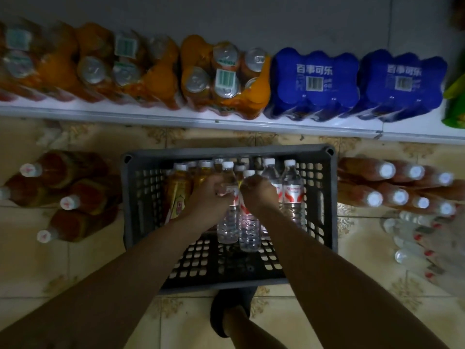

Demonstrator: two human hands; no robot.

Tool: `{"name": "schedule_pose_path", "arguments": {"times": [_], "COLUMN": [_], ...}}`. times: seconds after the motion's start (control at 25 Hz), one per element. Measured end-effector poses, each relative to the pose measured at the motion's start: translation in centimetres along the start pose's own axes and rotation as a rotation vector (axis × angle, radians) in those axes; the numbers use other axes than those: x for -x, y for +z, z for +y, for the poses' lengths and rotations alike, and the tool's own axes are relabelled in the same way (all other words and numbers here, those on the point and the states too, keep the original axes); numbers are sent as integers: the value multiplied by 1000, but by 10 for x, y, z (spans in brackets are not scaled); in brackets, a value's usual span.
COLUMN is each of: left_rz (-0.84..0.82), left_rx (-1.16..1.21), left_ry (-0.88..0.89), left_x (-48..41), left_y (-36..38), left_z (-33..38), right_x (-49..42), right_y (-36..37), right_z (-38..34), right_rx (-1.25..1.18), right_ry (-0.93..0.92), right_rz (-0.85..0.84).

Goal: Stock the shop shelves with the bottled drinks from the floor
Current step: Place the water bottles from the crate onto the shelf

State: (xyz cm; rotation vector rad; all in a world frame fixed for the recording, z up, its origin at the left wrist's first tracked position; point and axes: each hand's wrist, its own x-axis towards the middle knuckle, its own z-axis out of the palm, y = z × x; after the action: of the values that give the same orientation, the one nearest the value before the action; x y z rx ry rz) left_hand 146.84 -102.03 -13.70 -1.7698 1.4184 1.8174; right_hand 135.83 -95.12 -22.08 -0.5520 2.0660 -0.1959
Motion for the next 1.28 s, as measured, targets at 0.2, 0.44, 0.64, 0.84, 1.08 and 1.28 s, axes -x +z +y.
{"name": "schedule_pose_path", "arguments": {"times": [0.2, 0.44, 0.64, 0.84, 1.08, 1.28], "left_rz": [21, -95, -190, -250, -148, 85], "left_rx": [-41, -124, -160, -407, -602, -481], "left_ry": [130, 85, 41, 138, 370, 564], "left_x": [-20, -3, 38, 78, 133, 196], "left_y": [-35, -42, -11, 10, 1, -41], "left_z": [5, -9, -2, 1, 28, 80], "right_x": [-63, -57, -1, 100, 177, 262], "right_y": [18, 8, -23, -51, -133, -218], "right_z": [-5, -5, 9, 27, -14, -95], "right_rx": [427, 761, 588, 324, -71, -479], "right_ry": [-88, -127, -163, -257, -323, -428], "right_rz": [34, -98, -79, -64, 180, 116]}}
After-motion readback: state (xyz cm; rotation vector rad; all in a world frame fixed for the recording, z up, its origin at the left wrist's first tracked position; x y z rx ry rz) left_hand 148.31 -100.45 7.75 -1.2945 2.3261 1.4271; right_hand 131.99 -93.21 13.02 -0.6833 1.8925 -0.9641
